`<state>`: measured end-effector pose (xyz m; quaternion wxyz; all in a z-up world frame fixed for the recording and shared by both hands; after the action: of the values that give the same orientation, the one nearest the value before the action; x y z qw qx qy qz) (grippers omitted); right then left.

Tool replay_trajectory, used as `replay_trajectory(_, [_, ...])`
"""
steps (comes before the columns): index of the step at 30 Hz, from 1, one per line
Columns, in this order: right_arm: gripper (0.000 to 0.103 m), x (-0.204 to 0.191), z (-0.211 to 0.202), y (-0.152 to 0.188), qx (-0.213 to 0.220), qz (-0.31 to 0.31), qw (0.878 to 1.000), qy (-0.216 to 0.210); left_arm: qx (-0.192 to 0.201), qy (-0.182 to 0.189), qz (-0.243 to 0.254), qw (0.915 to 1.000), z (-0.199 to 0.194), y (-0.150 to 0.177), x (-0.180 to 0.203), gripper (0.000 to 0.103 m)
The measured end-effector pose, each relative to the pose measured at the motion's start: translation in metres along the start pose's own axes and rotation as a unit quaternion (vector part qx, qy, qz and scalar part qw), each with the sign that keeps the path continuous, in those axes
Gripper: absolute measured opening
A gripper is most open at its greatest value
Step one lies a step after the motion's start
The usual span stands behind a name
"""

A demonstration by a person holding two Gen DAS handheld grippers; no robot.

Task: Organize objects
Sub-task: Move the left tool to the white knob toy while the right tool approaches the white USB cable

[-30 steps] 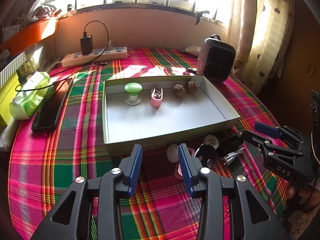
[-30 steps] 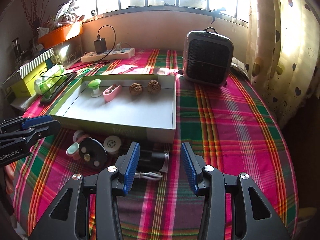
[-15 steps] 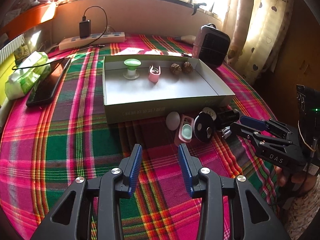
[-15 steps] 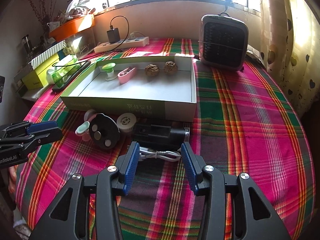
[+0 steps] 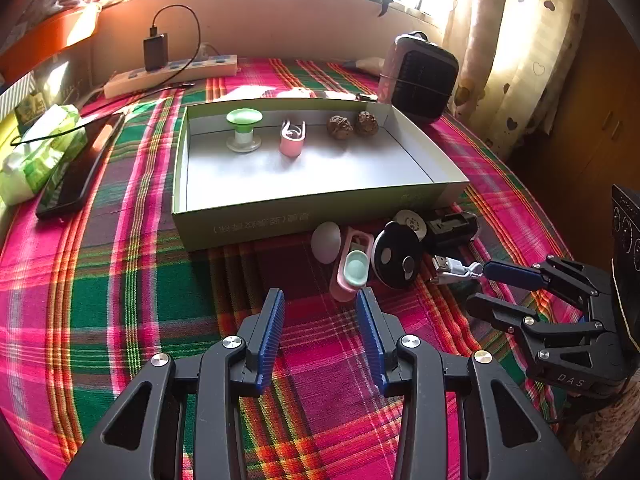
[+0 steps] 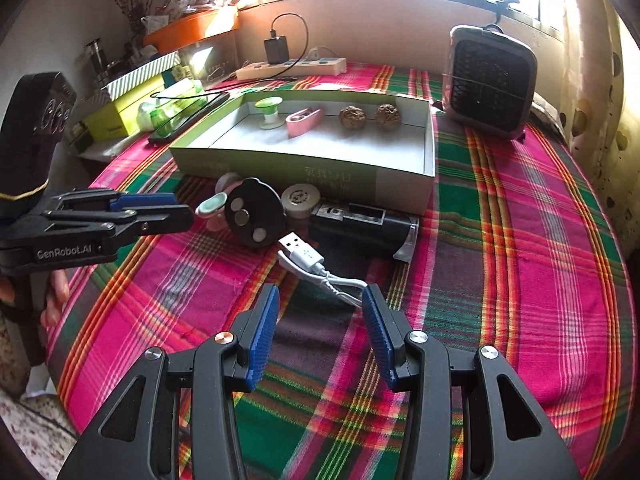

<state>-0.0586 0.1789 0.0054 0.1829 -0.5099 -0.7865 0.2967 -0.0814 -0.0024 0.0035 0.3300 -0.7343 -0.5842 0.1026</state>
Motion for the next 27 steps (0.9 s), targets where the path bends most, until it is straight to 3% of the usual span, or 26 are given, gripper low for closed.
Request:
replay_trajectory(4, [0.045,0.007,0.001,-0.007,0.010,0.005,1.000,0.003,-0.003,-0.002,0.008,1.0000,0.003,-0.002,0.005,0.036])
replay_trajectory(17, [0.045,-0.003,0.024,-0.018,-0.017,-0.061,0.998,-0.010,-0.016,-0.004,0.020,0.9997,0.019,-0.012,0.013,0.036])
replay_trajectory(27, [0.043,-0.006,0.024,-0.016,-0.017,-0.062,0.998,-0.010,-0.018,-0.008,0.028,0.9994,0.032,-0.021,0.016,0.036])
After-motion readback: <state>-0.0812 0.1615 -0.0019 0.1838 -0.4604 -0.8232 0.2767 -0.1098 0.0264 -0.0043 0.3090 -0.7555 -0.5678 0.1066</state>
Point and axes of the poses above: each gripper's, at about its wrist camera, not at the fingertips, and z roughly the way its jaws point, x to its right, y to its underside, the point moved 2 cm from there along z, roughly the way its jaws point, and after that the axes turned 3 degrees about y, right-handed, at the moved point
